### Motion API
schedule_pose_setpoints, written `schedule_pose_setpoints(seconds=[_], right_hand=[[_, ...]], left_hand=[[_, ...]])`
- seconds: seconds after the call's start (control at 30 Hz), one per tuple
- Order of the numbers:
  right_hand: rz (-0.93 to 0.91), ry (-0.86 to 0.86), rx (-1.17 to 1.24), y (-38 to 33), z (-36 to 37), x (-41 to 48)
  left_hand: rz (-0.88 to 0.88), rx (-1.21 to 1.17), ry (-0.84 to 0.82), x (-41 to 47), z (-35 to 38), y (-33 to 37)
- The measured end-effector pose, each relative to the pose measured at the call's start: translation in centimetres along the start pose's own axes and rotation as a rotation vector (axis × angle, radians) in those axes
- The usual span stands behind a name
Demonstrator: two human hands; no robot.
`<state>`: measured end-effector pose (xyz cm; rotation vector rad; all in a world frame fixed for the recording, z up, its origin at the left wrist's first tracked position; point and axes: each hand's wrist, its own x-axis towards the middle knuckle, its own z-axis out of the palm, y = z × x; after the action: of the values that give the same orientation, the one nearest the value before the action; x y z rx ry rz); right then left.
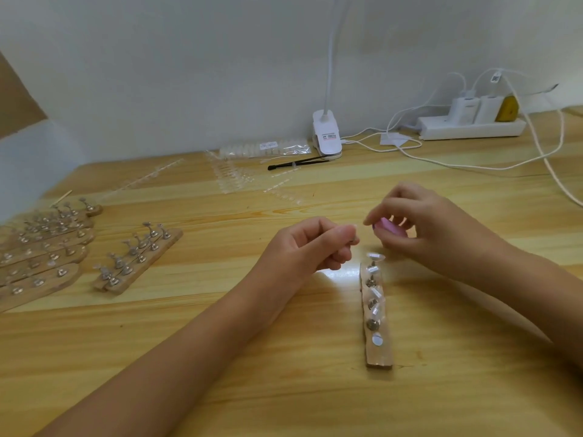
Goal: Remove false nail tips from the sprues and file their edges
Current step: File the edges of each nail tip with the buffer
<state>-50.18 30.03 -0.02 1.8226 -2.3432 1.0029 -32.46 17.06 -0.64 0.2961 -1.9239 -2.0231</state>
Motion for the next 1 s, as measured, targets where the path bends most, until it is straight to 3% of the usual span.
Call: schedule_pose_setpoints(seconds=[0.17,0.4,0.53,0.7,1.0], right_hand=[[0.04,-0.117,-0.204,1.6,0.0,0.1],[-0.25,0.043,0.185,-2.4,-0.8,-0.4],[-0.335,0.168,0.014,-3.5,0.0,-0.9],[-0.36,0.214,-0.018,-3.6,0.3,-0.9],[-0.097,0.225,0.289,-6.3,-2.0,-0.7]], left_hand=[[0.009,-0.026,0.045,0.3,-0.2,-0.3],[-0.022,0.009,0.099,0.5,-0.5,-0.4],[-0.054,0.027,0.087,0.5,-0.6,-0.4],[-0.047,0.075,0.035,0.3,-0.4,0.0],[-0.078,-0.076,0.037,0.2,-0.3,0.6]])
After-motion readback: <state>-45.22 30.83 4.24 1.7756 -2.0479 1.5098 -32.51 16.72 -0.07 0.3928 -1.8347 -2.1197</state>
